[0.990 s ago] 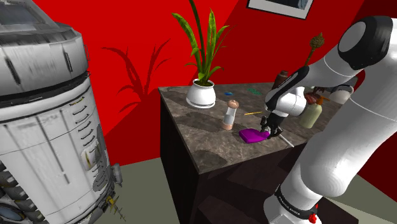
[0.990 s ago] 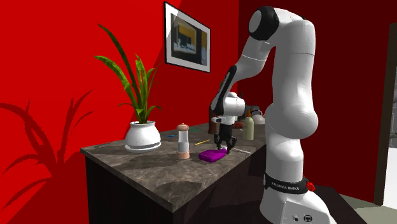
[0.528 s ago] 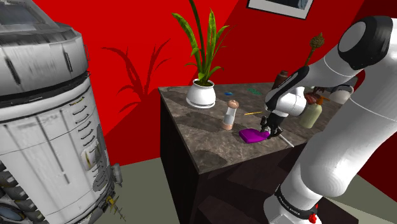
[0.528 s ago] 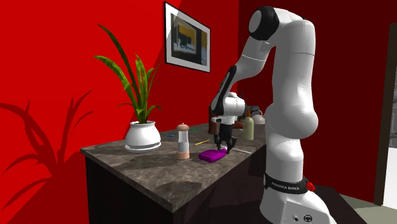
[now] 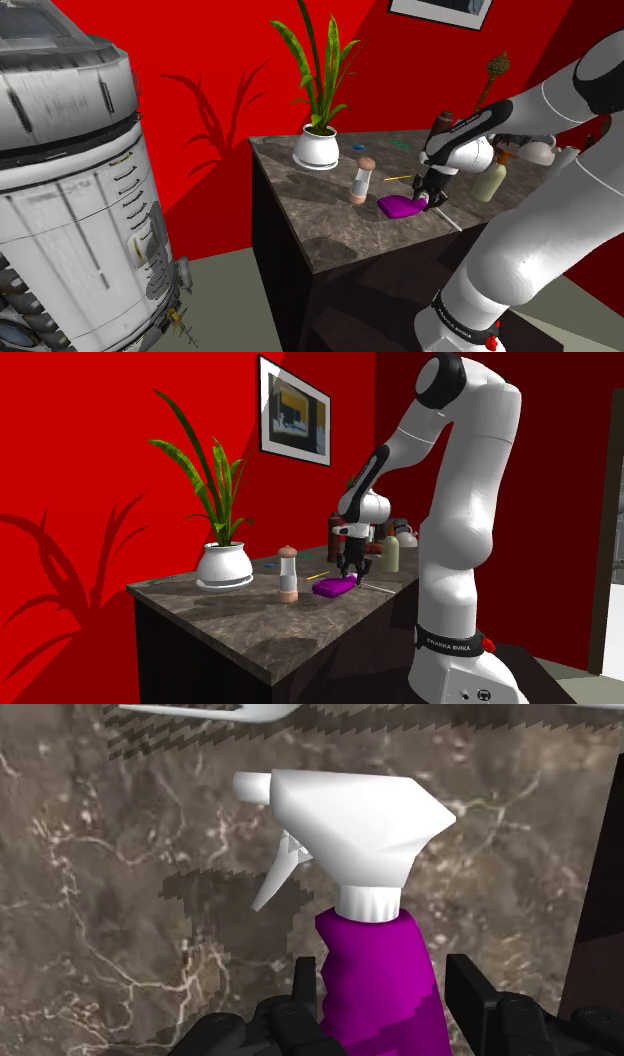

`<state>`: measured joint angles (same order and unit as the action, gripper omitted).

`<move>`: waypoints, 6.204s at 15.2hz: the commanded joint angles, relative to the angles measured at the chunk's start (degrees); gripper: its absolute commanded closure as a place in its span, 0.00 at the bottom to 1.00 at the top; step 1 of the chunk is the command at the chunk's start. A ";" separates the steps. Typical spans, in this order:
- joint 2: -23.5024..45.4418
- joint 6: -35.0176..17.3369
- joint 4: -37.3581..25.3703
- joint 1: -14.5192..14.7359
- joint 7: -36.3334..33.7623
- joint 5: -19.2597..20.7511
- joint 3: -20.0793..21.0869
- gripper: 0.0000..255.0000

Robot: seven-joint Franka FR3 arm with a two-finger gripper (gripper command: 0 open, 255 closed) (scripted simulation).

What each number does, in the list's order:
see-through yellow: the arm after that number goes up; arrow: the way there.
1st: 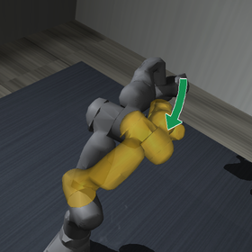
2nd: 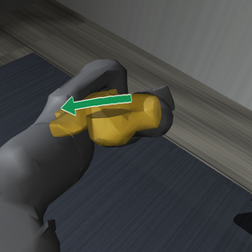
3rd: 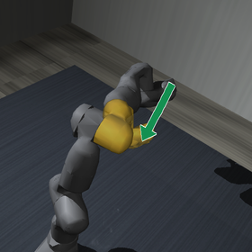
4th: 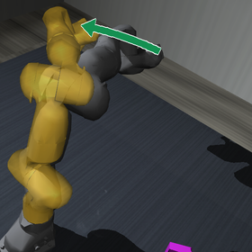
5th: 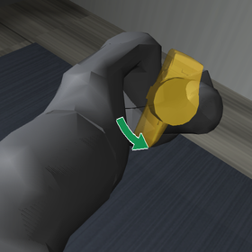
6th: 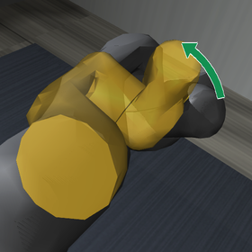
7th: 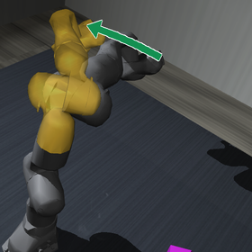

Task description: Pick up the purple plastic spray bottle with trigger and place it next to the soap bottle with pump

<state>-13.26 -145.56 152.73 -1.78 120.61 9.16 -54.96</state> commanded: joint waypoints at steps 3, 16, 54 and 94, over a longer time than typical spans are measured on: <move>-3.96 4.29 -0.95 -2.80 -2.95 3.65 2.78 1.00; -13.21 17.22 -5.30 -7.29 -7.37 7.59 9.48 1.00; -14.94 44.60 -31.33 -6.24 -5.34 3.74 14.26 1.00; 46.18 43.29 -67.20 -23.46 35.66 -42.09 -0.39 1.00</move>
<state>32.88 -101.55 84.76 -25.36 155.97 -32.81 -55.38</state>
